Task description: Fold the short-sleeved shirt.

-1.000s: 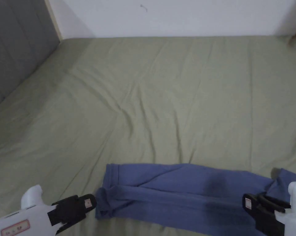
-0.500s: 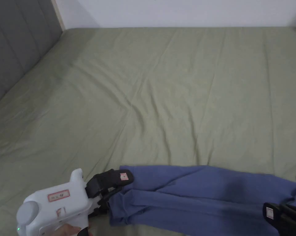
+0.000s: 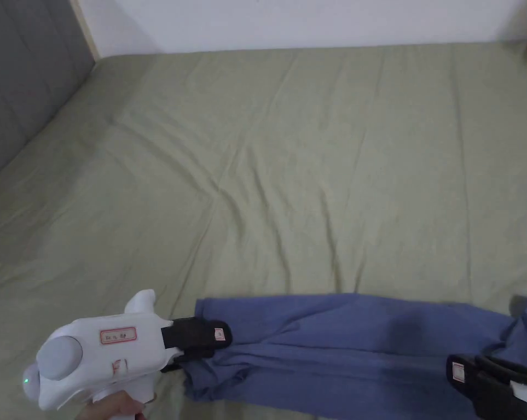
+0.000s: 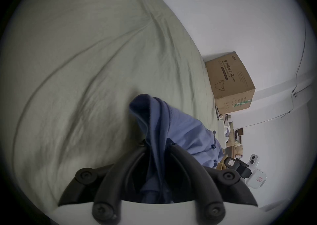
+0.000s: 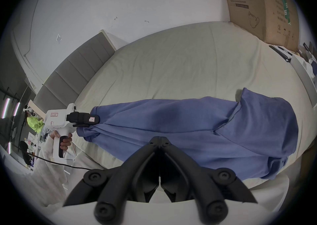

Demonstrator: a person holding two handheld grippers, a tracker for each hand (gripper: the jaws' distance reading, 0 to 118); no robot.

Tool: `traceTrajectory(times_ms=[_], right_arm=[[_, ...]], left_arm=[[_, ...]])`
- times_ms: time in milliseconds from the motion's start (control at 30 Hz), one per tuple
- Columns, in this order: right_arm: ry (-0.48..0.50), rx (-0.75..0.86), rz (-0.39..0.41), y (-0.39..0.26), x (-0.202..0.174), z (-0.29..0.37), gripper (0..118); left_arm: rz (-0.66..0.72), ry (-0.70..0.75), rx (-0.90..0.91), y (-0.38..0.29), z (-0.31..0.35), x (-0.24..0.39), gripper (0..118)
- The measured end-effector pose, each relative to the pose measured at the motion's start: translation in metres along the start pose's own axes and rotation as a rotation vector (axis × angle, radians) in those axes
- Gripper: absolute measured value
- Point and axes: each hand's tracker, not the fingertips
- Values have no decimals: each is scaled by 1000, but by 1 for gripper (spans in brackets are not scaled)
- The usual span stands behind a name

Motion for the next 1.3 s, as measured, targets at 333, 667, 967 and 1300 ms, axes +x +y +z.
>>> traceTrajectory(times_ms=[333,667,967,1300], right_arm=[[-10,86,-127,-4,44,34,0],[-76,179,-207,-7,102,80,0],[-136,216,-308,-21,149,102,0],[-98,199,-334,-32,152,96,0]], left_arm=[[-233,-45,-34,-26,4,168,12],[-404,-54,-369,-85,-171,276,12],[-373,-38,-318,-76,-179,274,118],[-347,121,-265,-87,-159,239,1]])
